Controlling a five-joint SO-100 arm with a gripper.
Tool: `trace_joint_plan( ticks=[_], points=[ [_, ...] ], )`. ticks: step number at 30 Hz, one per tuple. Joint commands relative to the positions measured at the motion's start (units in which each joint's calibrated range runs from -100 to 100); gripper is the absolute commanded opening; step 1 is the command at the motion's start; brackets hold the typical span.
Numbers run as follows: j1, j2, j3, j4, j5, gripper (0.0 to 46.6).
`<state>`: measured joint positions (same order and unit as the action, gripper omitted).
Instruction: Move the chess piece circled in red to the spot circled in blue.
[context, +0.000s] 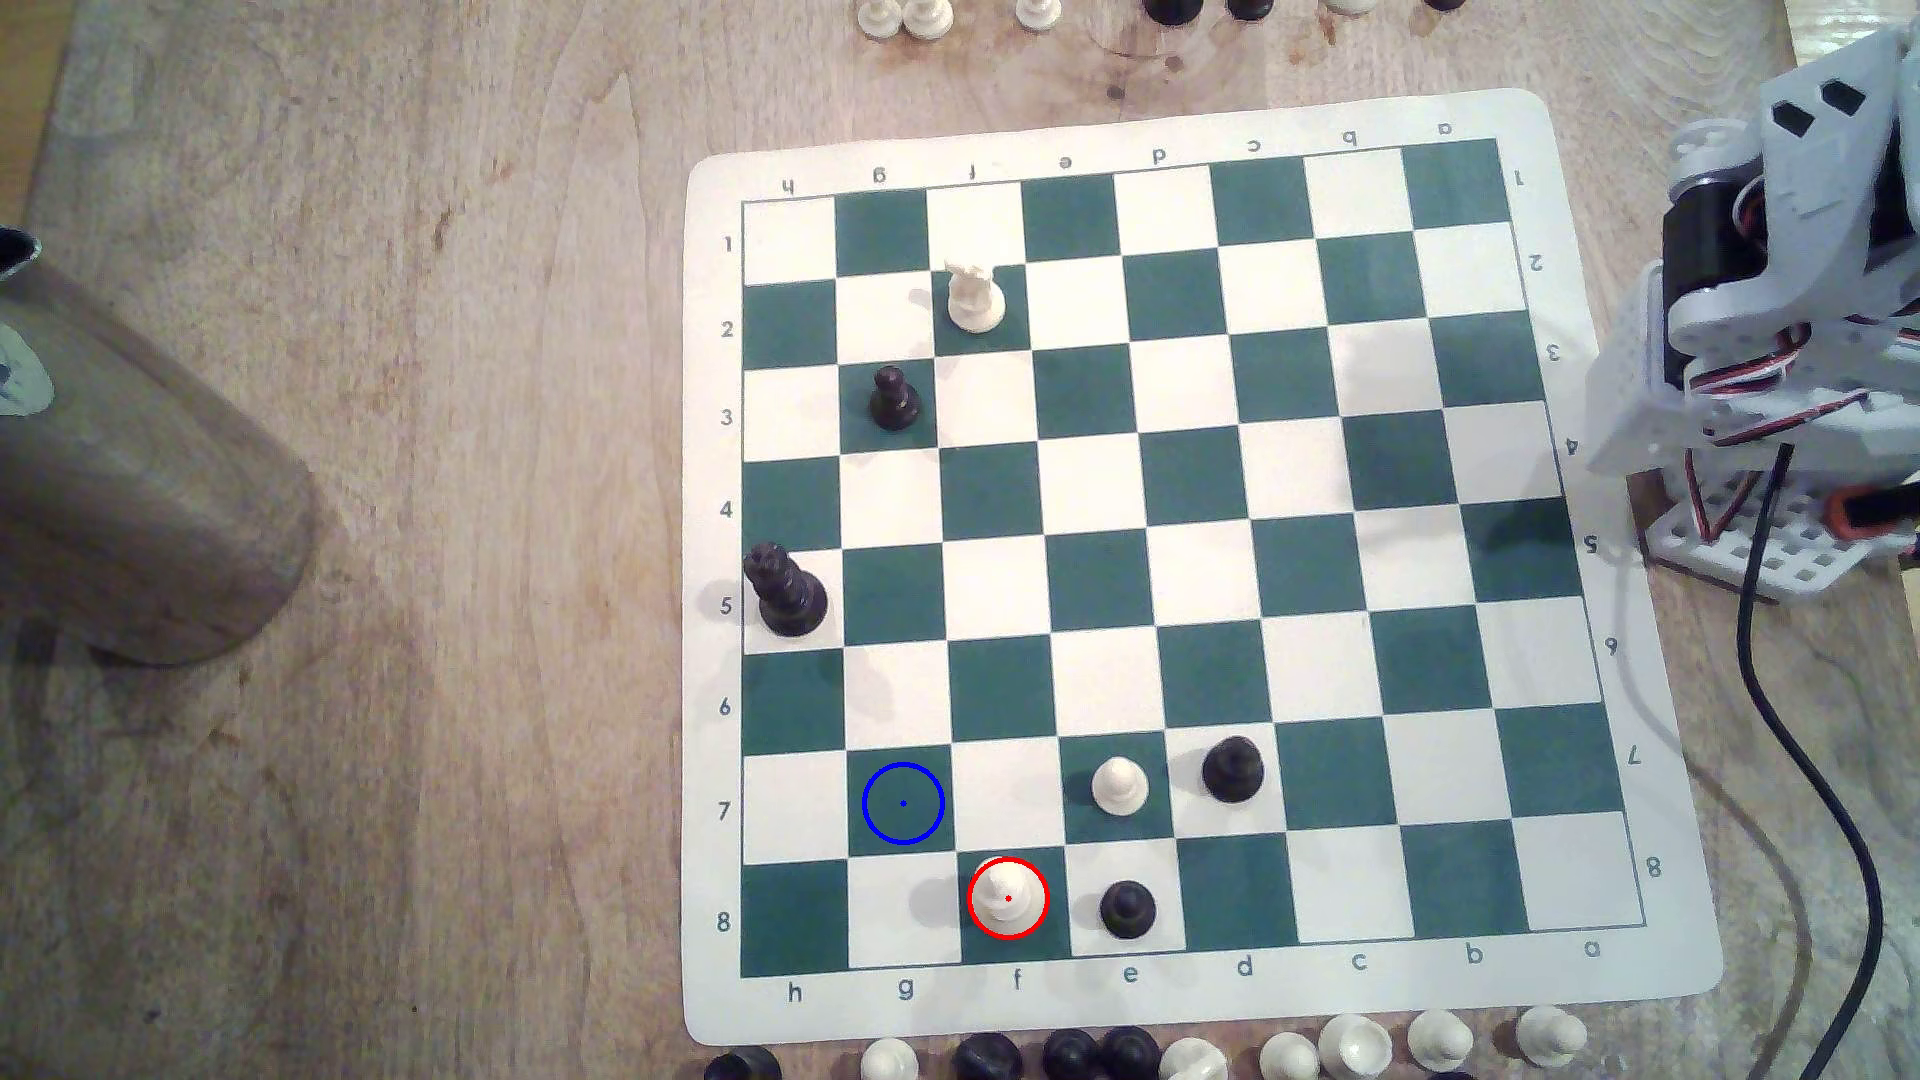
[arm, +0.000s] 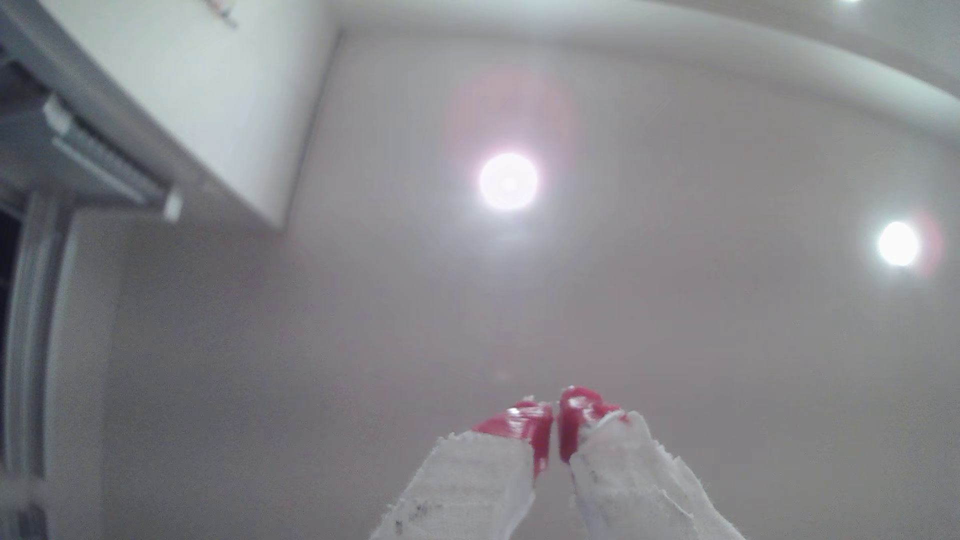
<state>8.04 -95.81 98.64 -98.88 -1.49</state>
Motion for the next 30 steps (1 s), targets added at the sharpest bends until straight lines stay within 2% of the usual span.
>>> trace_joint_plan(
  ticks=[1,4,7,10,17,20,22,23,30],
  points=[
    [-8.7,0.0,1.1,18.2,0.1,0.2],
    [-10.7,0.1,-1.1,36.1,0.1,0.2],
    [-11.7,0.1,-8.4,67.8,-0.3,0.2],
    [-10.0,0.1,-17.0,91.6,-0.3,0.2],
    [-10.0,1.1,-32.2,125.8,-0.4,0.2],
    [-13.0,4.8,-36.3,133.9,-0.4,0.2],
    [-16.3,10.0,-39.8,137.2,-0.4,0.2],
    [-19.8,15.6,-43.2,137.2,-0.4,0.5],
    [-24.9,30.9,-51.5,143.9,-0.5,1.6]
  ],
)
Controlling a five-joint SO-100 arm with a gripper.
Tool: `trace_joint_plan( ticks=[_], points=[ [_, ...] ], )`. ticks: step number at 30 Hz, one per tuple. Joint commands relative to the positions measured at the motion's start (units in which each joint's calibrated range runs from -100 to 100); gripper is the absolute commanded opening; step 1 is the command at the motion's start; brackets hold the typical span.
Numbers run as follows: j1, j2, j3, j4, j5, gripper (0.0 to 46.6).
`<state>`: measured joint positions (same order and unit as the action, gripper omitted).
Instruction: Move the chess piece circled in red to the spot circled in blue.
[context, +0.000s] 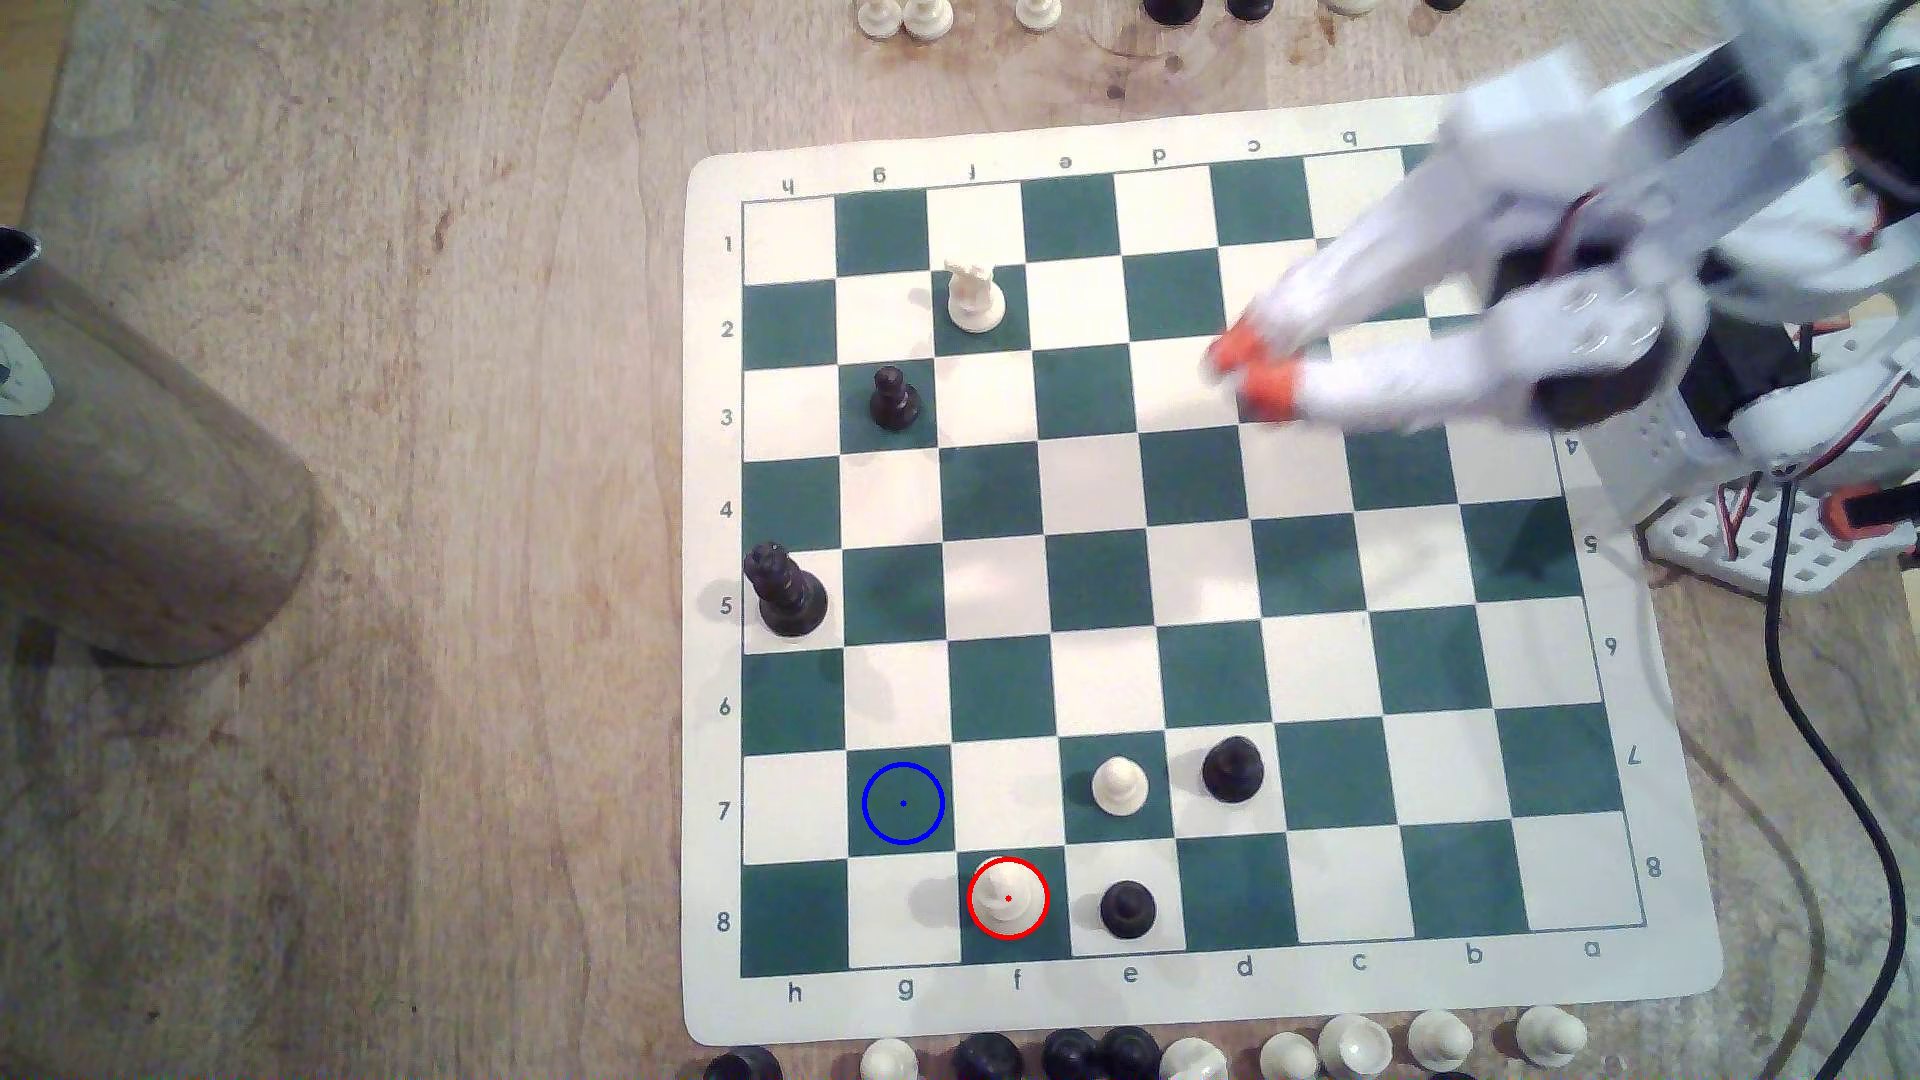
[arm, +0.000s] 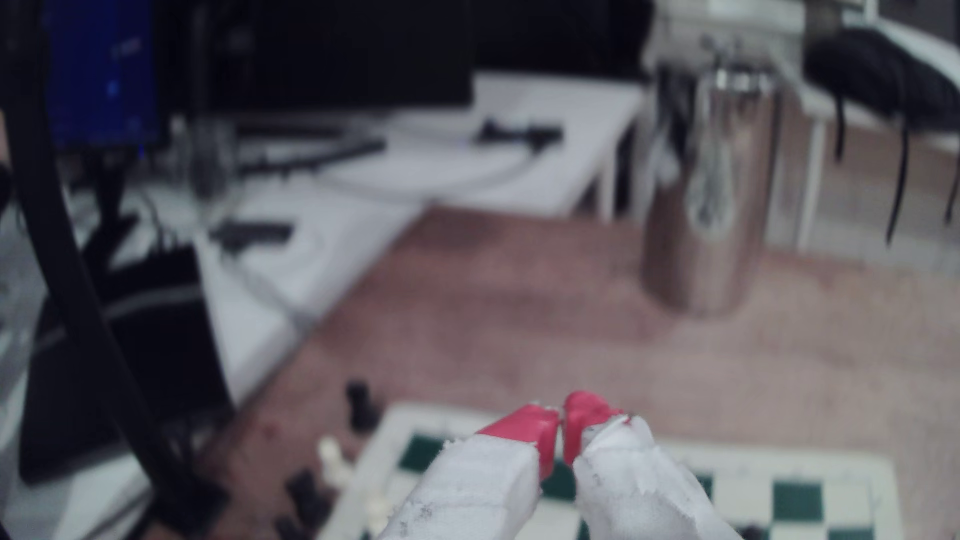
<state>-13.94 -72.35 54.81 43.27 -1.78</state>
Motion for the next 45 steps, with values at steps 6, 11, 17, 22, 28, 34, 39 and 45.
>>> trace_joint_plan(
  ticks=[6,11,17,22,28,34,39,45],
  points=[
    [-4.7,18.4,-13.5,3.3,0.2,14.3],
    [-6.1,26.9,-16.9,0.9,0.4,15.1],
    [-7.2,36.9,-22.1,0.1,0.2,16.3],
    [-7.5,44.2,-24.9,0.1,0.0,15.9],
    [-7.9,51.9,-27.2,0.4,-0.1,15.9],
    [-9.1,57.7,-29.8,0.0,-1.0,15.6],
    [-9.3,60.6,-31.4,-1.4,-1.8,15.2],
    [-9.3,63.8,-32.6,-4.3,-2.9,15.1]
  ],
)
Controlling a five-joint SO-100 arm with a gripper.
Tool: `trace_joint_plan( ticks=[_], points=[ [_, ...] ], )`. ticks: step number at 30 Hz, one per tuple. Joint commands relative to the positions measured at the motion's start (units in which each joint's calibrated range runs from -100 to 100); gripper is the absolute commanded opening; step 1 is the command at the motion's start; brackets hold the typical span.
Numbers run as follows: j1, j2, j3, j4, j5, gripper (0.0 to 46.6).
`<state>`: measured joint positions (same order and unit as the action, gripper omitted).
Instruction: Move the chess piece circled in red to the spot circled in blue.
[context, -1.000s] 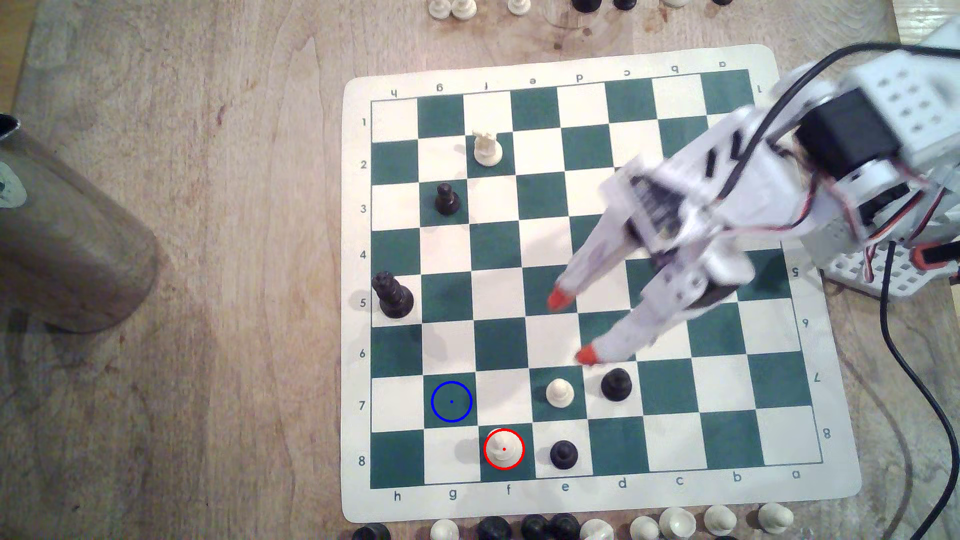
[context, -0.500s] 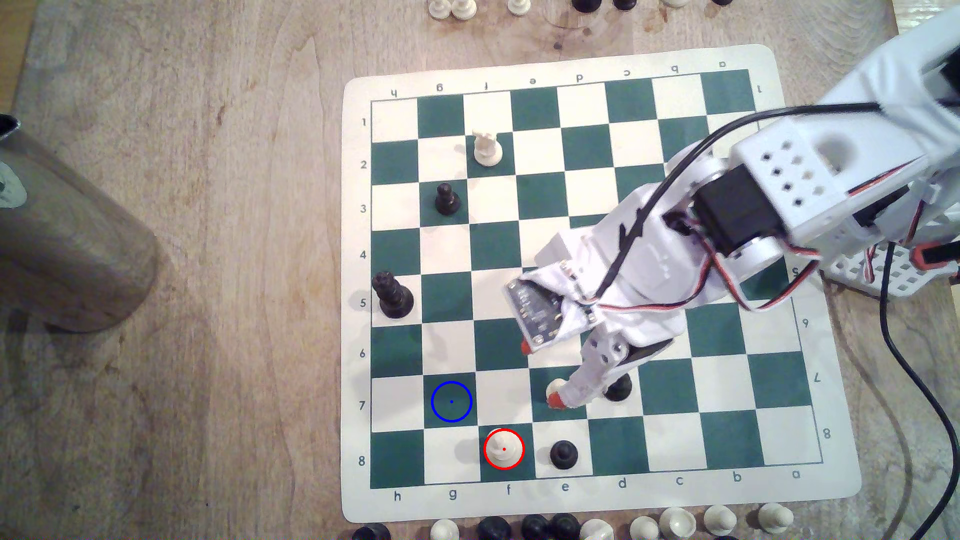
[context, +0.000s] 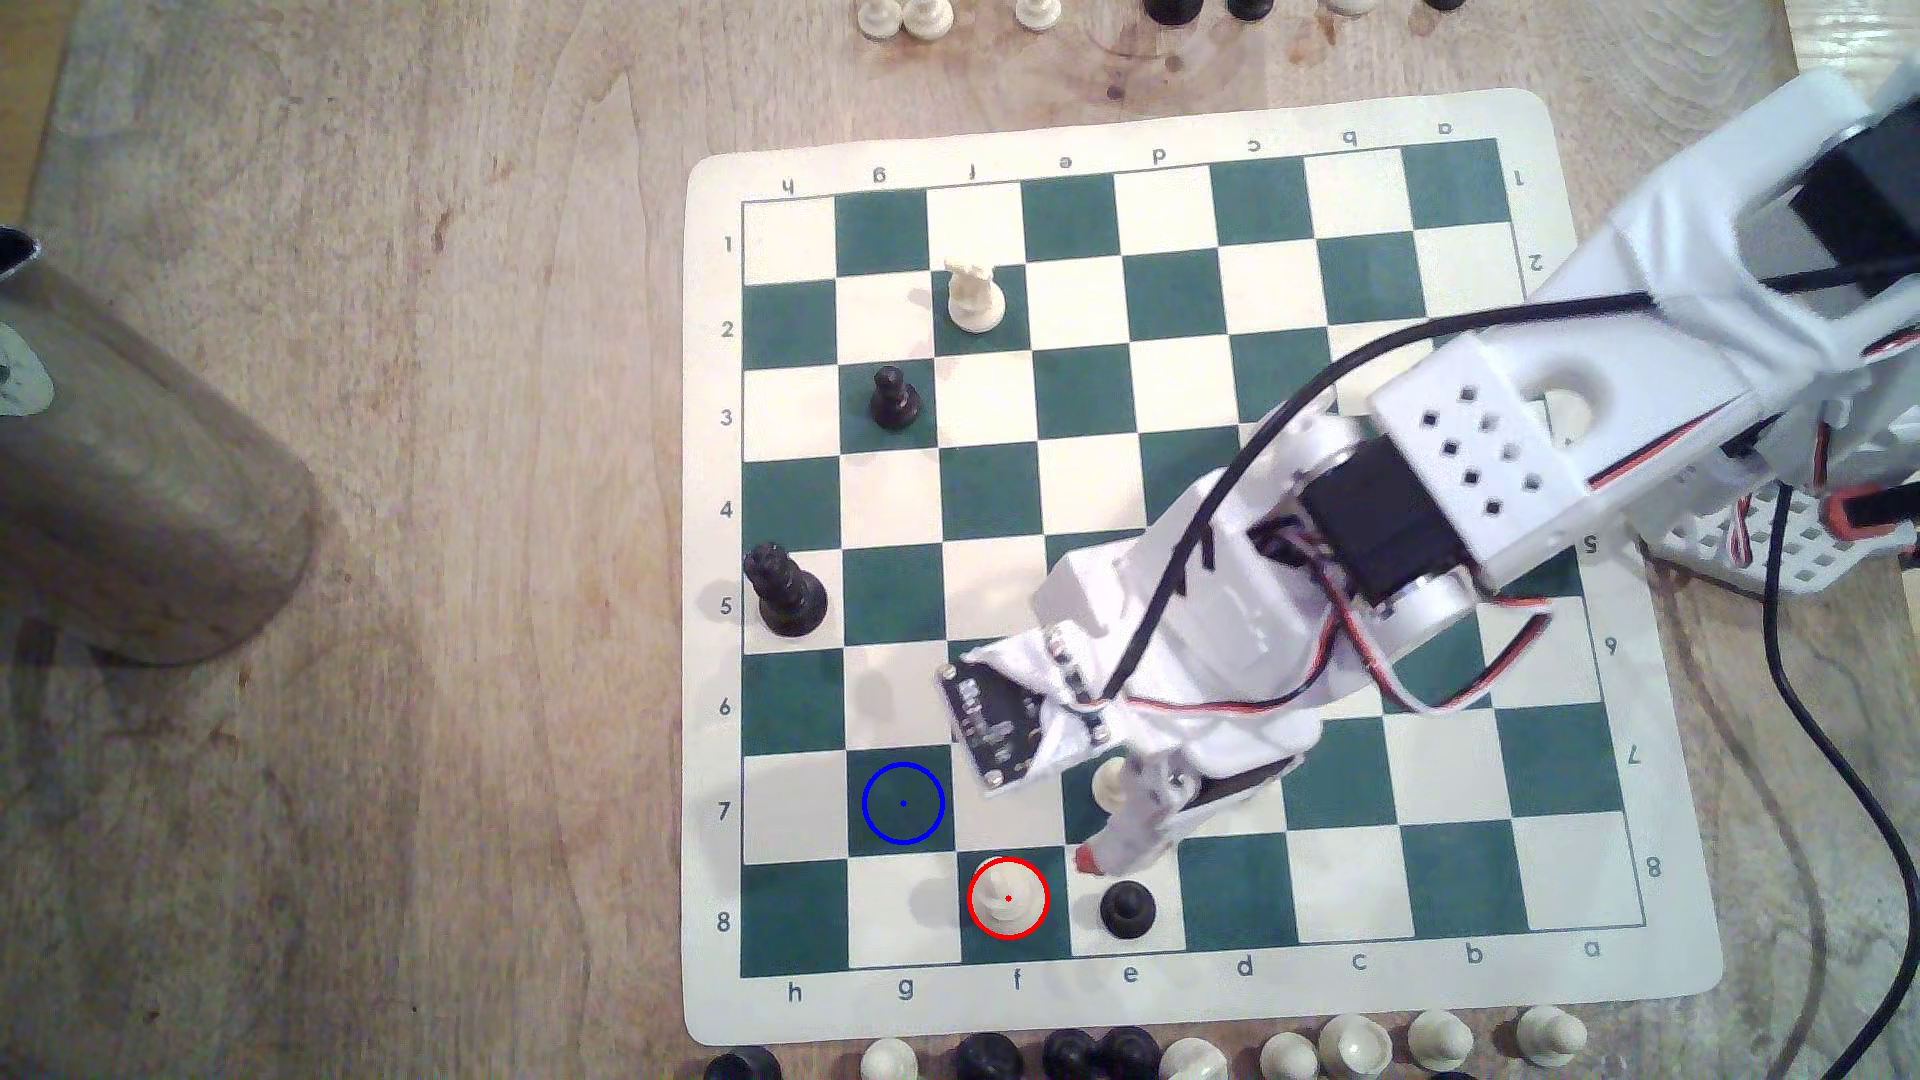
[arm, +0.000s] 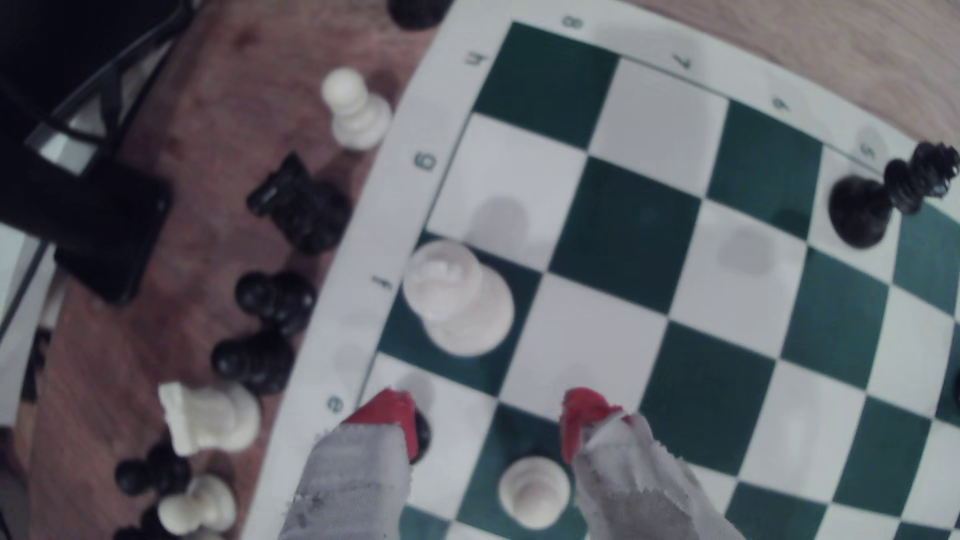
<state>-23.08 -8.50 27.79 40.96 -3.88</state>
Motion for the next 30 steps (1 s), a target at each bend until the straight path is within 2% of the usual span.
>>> trace_joint_plan(
  ticks=[1,13,18,30],
  points=[
    [-0.2,0.8,-6.1,-2.6,-1.2,14.8],
    [-1.2,4.4,-9.1,-4.5,-2.5,13.9],
    [-2.1,6.6,-11.3,-4.4,-3.2,14.9],
    [-2.2,10.3,-14.8,-4.8,-3.3,16.0]
  ],
)
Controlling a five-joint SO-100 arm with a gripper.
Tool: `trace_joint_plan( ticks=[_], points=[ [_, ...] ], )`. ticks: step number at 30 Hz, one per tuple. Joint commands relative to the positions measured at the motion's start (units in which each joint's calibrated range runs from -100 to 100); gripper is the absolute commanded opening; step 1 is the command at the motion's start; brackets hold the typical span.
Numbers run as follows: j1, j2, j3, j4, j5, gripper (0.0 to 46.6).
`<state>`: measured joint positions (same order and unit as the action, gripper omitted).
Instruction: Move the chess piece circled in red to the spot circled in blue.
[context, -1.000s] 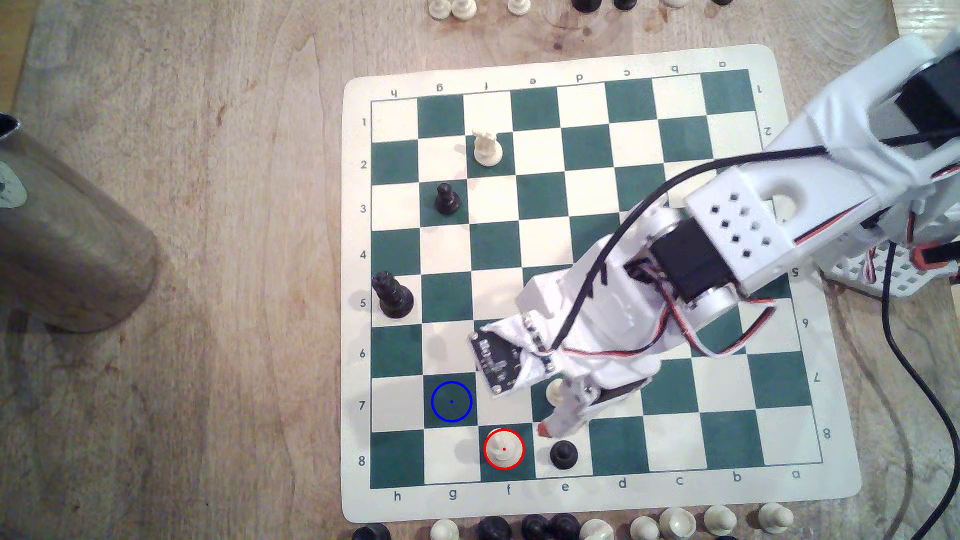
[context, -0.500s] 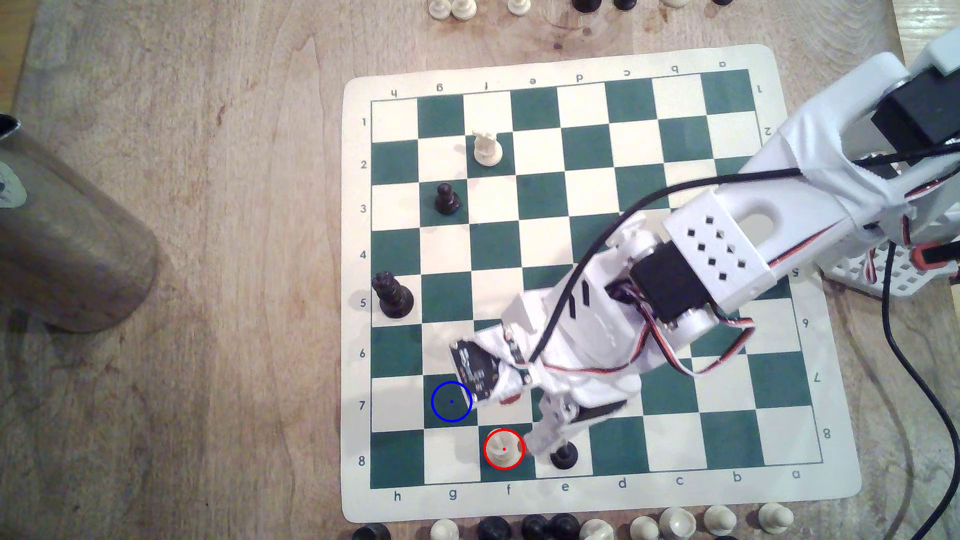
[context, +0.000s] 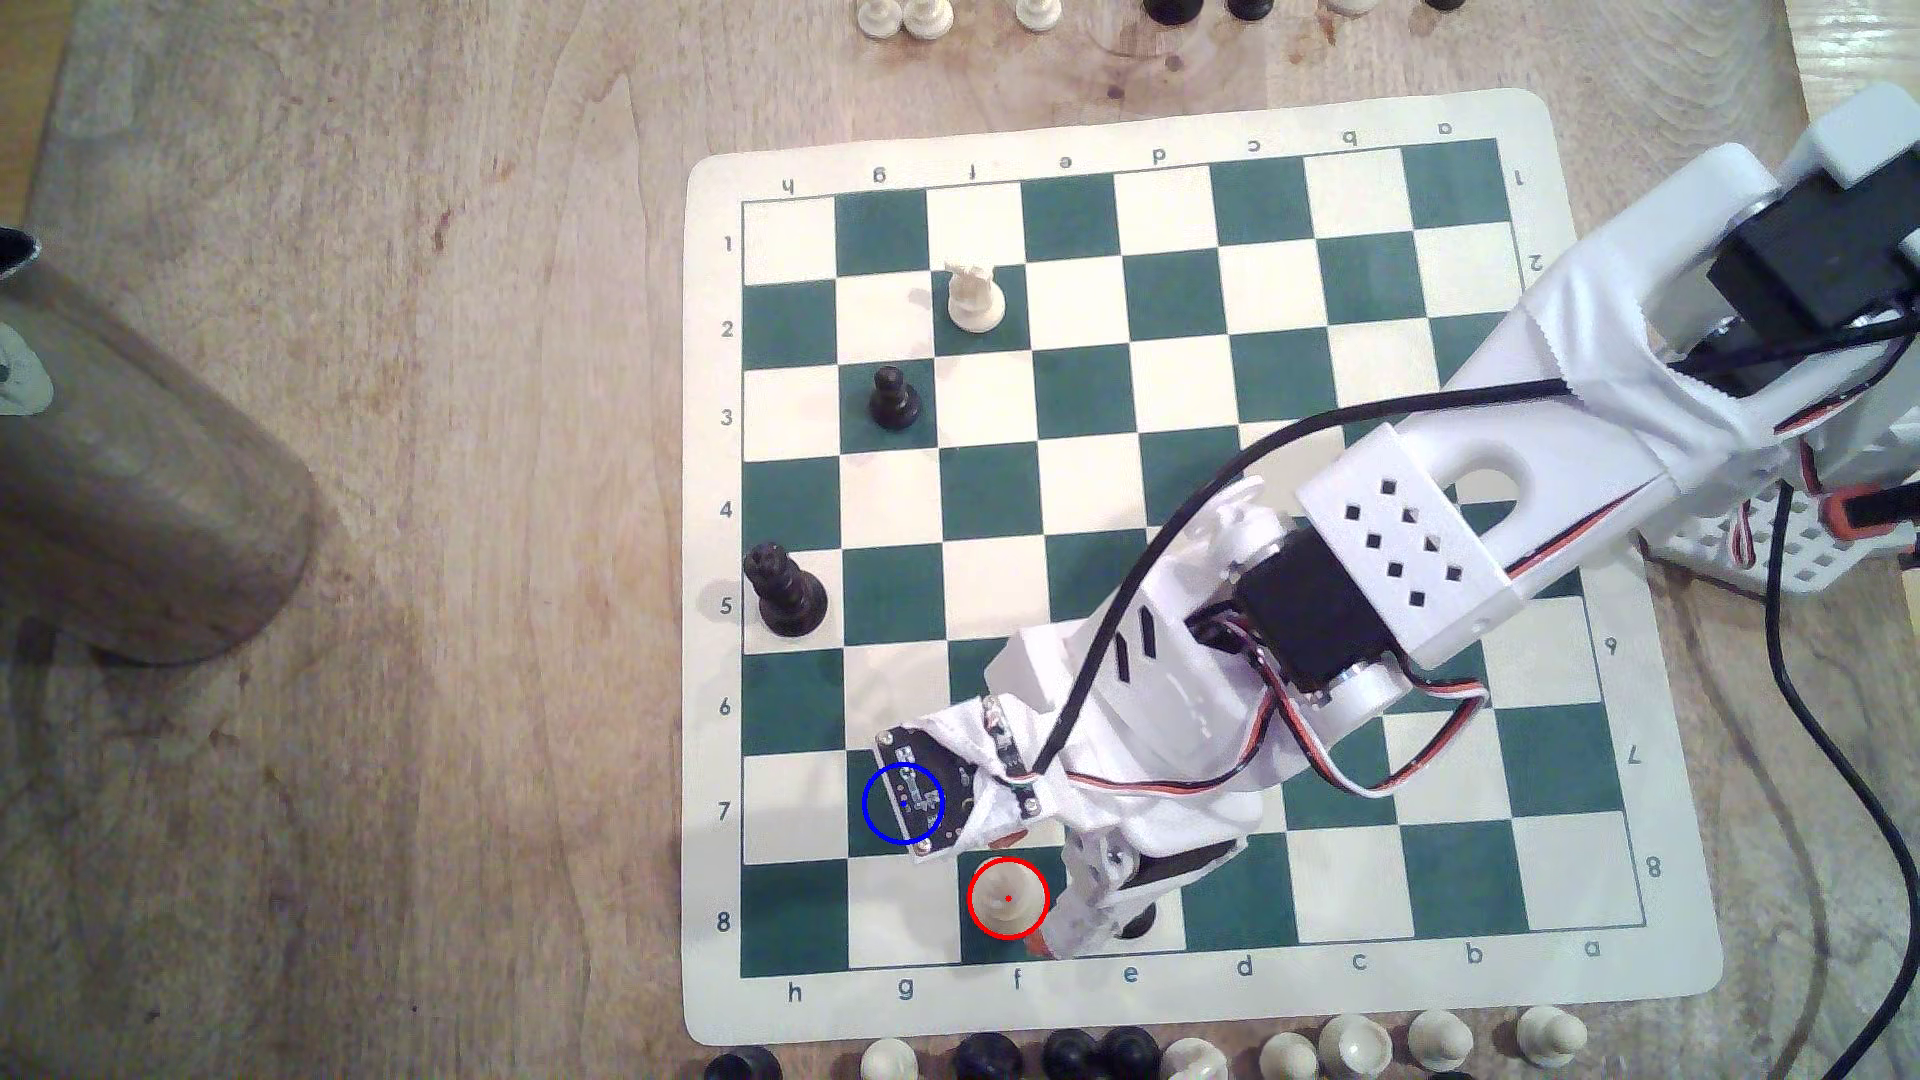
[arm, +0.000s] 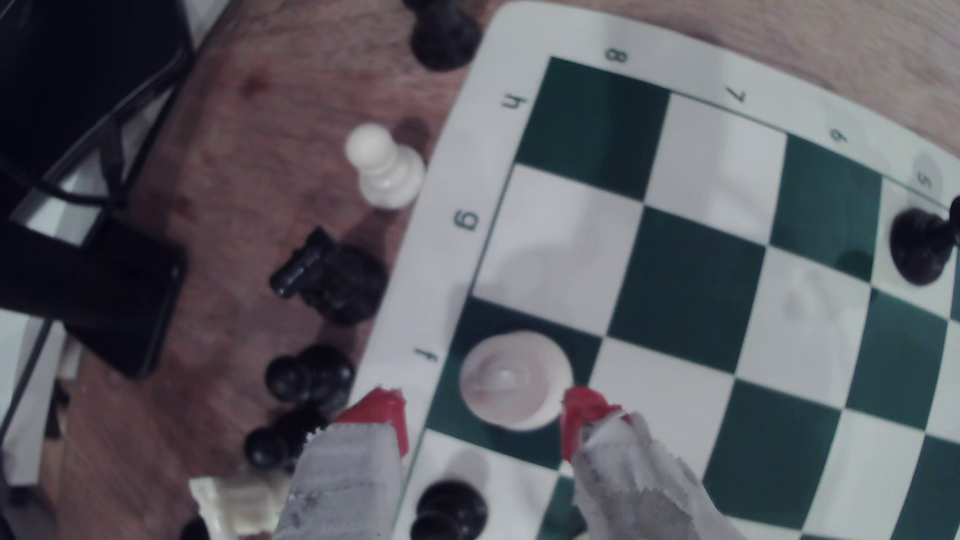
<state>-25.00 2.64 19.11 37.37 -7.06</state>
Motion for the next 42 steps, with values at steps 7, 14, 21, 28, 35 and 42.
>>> trace_joint_plan(
  ticks=[7,14,21,28,35,42],
  points=[
    [-0.3,0.4,-7.4,-1.7,-0.3,16.1],
    [-0.3,2.1,-9.0,-1.7,-0.3,15.8],
    [-0.3,2.3,-9.1,-1.9,-0.5,11.5],
    [-0.5,2.2,-9.2,-1.9,-0.5,0.3],
    [-0.7,1.0,-10.0,-1.7,-0.7,0.3],
    [0.2,-0.2,-17.7,2.1,-0.9,0.3]
  ],
)
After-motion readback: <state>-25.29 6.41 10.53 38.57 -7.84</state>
